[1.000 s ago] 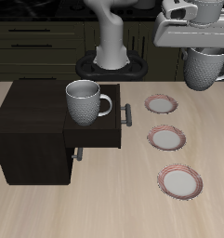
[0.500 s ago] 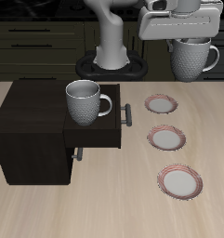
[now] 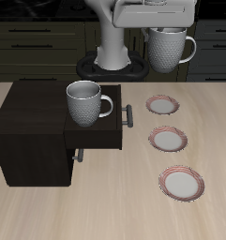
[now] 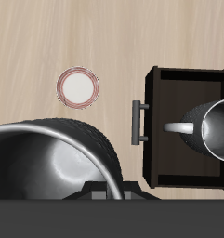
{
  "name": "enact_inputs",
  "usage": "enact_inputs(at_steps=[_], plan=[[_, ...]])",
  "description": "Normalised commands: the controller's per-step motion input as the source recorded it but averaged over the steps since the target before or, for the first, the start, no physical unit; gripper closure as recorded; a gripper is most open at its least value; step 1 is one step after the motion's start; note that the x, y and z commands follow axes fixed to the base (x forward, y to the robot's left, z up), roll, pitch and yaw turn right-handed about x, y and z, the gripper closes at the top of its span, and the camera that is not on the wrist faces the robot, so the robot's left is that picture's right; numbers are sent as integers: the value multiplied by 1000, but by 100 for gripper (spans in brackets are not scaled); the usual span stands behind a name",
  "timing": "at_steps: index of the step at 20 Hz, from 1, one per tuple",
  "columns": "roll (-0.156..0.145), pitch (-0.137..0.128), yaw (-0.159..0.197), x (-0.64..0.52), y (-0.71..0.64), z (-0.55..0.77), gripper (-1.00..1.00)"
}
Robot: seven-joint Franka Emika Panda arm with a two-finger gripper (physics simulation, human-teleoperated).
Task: Place the porcelain mug that is on the plate onto the top of the cabinet
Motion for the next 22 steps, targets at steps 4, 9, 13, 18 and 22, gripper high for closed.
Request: enact_inputs(at_steps=[4, 9, 13, 18, 22], plan=[[-43, -13, -18, -69, -466, 125, 100], [-34, -35, -33, -76, -478, 218, 100], [-5, -17, -14, 25, -188, 55, 100], [-20, 16, -17, 32, -385, -21, 100], [-40, 21, -6, -4, -518, -97, 100]])
